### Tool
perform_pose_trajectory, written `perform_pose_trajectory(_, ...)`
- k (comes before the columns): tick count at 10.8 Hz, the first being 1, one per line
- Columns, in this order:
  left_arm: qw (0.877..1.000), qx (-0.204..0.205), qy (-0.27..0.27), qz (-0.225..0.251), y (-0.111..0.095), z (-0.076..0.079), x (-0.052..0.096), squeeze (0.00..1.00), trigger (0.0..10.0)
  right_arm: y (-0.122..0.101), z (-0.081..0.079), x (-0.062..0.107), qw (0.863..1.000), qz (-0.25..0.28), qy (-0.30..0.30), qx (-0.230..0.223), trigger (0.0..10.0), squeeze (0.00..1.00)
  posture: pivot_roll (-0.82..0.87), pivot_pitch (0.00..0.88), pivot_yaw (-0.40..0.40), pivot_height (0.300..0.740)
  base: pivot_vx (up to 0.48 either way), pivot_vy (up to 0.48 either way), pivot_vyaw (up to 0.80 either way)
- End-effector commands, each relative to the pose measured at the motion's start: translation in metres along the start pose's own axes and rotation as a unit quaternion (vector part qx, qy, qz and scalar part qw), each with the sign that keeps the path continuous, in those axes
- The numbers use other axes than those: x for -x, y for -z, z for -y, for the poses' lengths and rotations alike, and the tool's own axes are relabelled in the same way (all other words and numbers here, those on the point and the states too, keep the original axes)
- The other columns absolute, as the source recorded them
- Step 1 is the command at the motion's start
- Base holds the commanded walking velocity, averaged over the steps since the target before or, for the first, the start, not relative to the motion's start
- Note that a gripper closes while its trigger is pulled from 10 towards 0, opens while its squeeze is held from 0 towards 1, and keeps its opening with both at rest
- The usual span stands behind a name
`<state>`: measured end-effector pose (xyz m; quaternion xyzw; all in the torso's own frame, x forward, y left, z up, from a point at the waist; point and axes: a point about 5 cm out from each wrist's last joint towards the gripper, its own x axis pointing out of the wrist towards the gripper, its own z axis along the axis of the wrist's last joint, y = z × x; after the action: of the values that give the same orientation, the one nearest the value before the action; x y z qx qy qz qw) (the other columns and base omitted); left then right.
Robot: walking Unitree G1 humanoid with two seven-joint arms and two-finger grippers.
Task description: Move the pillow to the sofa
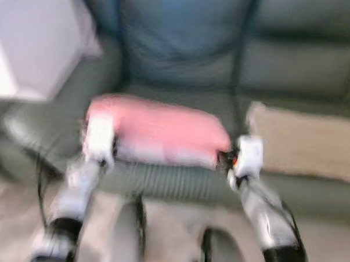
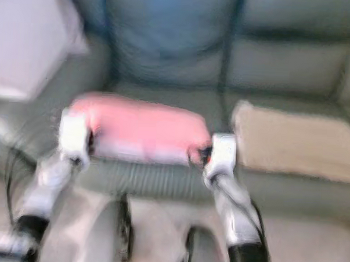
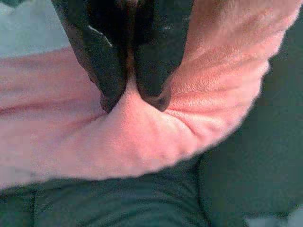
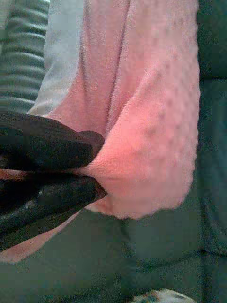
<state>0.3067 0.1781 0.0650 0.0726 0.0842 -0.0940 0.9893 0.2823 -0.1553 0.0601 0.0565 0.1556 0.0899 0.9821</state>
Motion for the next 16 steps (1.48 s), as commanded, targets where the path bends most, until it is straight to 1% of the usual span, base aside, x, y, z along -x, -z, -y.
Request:
perform_pose_trajectory(1, 0.999, -0.005, -0.028, 0.025, -0.014, -0.015, -0.003, 0.0, 10.0, -0.004, 0.022, 0.005, 0.999, 0.008, 0.041, 0.002, 10.0, 0.0, -0.02, 0.119, -0.004, 0.64, 0.0, 0.0, 0.0)
perform_pose_trajectory(2, 0.999, -0.007, -0.023, 0.032, -0.016, -0.013, -0.005, 0.0, 10.0, -0.004, 0.025, 0.006, 0.999, 0.009, 0.045, 0.005, 10.0, 0.0, -0.02, 0.119, -0.003, 0.64, 0.0, 0.0, 0.0)
perform_pose_trajectory(4, 0.999, -0.006, -0.02, 0.035, -0.016, -0.012, -0.007, 0.0, 10.0, -0.003, 0.026, 0.007, 0.999, 0.012, 0.042, 0.01, 10.0, 0.0, -0.03, 0.12, 0.0, 0.64, 0.126, 0.0, 0.0)
perform_pose_trajectory(6, 0.999, -0.004, -0.016, 0.036, -0.016, -0.01, -0.009, 0.0, 10.0, -0.001, 0.019, 0.008, 0.999, 0.012, 0.025, 0.025, 10.0, 0.0, -0.03, 0.12, 0.004, 0.64, 0.311, 0.0, 0.0)
perform_pose_trajectory(8, 0.999, -0.003, -0.016, 0.036, -0.015, -0.009, -0.009, 0.0, 10.0, -0.001, 0.019, 0.008, 0.999, 0.011, 0.019, 0.034, 10.0, 0.0, -0.03, 0.12, 0.004, 0.64, 0.315, 0.0, 0.0)
perform_pose_trajectory(9, 0.999, -0.004, -0.018, 0.034, -0.014, -0.01, -0.009, 0.0, 10.0, -0.002, 0.02, 0.009, 0.999, 0.015, 0.012, 0.049, 10.0, 0.0, -0.03, 0.121, 0.004, 0.64, 0.281, 0.0, 0.65)
perform_pose_trajectory(11, 0.999, -0.003, -0.025, 0.03, -0.013, -0.011, -0.009, 0.0, 10.0, -0.003, 0.021, 0.009, 0.999, 0.017, 0.011, 0.05, 10.0, 0.0, -0.03, 0.123, 0.0, 0.64, 0.0, 0.0, 0.74)
perform_pose_trajectory(14, 0.999, -0.013, -0.038, 0.024, -0.011, -0.014, -0.009, 0.0, 10.0, -0.003, 0.02, 0.01, 0.999, 0.018, 0.001, 0.049, 10.0, 0.0, -0.03, 0.132, 0.001, 0.64, 0.0, 0.0, 0.0)
perform_pose_trajectory(16, 0.999, -0.015, -0.04, 0.018, -0.011, -0.016, -0.014, 0.0, 10.0, -0.002, 0.026, 0.011, 0.998, 0.01, 0.002, 0.059, 10.0, 0.0, -0.03, 0.143, 0.003, 0.64, 0.0, 0.0, 0.0)
